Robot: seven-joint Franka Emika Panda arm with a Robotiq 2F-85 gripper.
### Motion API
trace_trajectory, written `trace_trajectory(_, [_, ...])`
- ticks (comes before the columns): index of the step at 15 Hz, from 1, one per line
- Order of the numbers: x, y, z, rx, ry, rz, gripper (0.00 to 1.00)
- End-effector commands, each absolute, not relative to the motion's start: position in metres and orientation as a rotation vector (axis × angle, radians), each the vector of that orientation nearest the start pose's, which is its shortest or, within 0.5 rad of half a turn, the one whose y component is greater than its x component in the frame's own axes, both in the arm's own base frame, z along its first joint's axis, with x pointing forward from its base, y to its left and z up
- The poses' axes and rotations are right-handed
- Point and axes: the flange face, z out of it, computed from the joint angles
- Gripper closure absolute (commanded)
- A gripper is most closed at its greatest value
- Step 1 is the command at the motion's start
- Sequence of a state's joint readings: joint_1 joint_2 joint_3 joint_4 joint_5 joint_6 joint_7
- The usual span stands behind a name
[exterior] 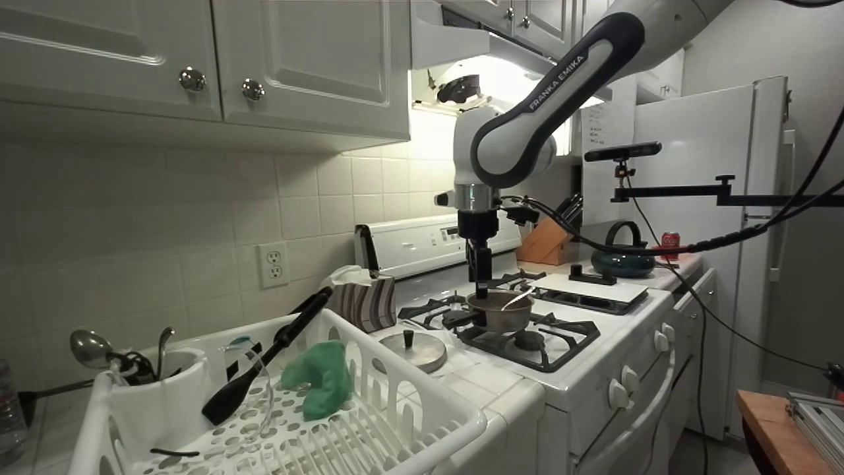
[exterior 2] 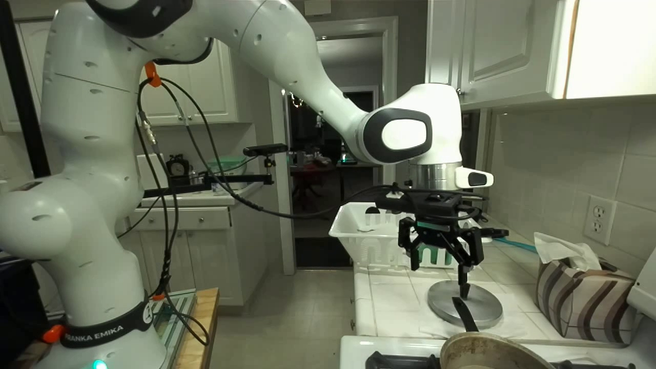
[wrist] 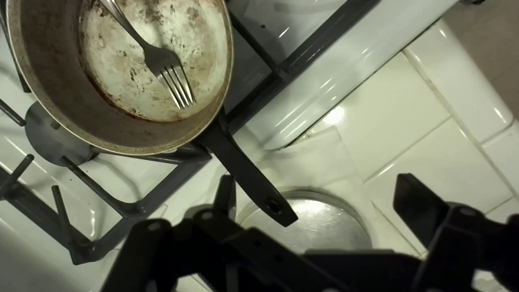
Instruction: Put the on the pot then move the green cloth to the right
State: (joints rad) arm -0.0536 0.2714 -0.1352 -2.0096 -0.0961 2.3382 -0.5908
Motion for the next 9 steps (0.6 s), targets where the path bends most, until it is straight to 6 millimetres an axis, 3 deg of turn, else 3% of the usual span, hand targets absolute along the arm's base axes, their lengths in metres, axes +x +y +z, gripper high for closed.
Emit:
trace_trajectory(1, [0.593,-0.114,0.328,-3.173,-0.759,-0.019,0.00])
trace_trajectory(5, [0.591,-0.123,0.323,-3.190,-0.685,-0.081,0.00])
trace_trajectory(9, [0.620,-0.130,0.310,-3.197,-0.776,-0.175,0.00])
